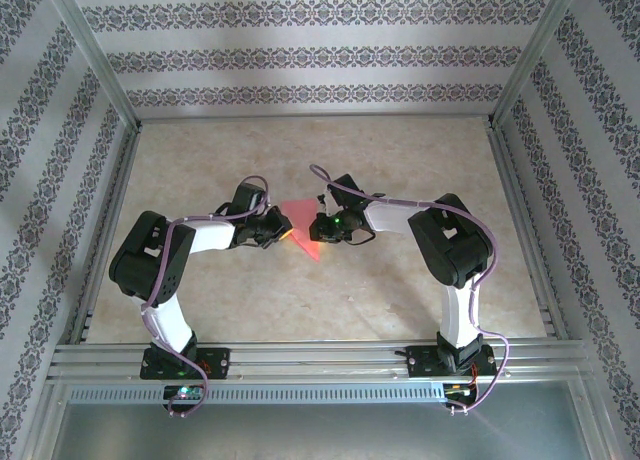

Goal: Fold a paper plane with a square sheet of paper (pick it up from the middle)
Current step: Third fold the triangle at the center of the table.

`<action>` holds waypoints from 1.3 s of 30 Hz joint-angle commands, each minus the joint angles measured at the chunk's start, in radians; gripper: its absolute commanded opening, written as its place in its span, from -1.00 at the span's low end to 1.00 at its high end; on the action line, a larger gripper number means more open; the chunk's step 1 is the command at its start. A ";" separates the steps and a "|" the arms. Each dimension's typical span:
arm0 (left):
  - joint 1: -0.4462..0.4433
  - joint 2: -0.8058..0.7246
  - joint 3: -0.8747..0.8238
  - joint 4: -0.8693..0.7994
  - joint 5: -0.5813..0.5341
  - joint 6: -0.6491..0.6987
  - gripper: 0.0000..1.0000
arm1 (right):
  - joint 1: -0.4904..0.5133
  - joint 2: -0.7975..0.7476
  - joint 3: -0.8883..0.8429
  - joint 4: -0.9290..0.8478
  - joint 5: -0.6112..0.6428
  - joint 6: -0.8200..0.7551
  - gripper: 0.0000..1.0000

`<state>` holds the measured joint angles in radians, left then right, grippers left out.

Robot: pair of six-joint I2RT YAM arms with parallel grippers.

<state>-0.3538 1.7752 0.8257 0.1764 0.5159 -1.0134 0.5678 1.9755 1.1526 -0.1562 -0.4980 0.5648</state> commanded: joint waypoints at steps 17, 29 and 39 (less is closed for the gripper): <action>-0.140 -0.059 0.148 -0.328 -0.240 -0.132 -0.95 | 0.196 -0.357 -0.282 0.131 0.575 -0.243 -0.28; -0.145 -0.060 0.136 -0.268 -0.168 -0.293 -1.00 | 0.221 -0.332 -0.353 0.290 0.454 -0.358 -0.15; -0.145 -0.056 0.137 -0.237 -0.112 -0.367 -1.00 | 0.236 -0.286 -0.348 0.328 0.487 -0.448 -0.14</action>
<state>-0.4854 1.7420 0.9554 -0.0780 0.3801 -1.3186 0.7948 1.6661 0.8085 0.1421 -0.0326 0.1661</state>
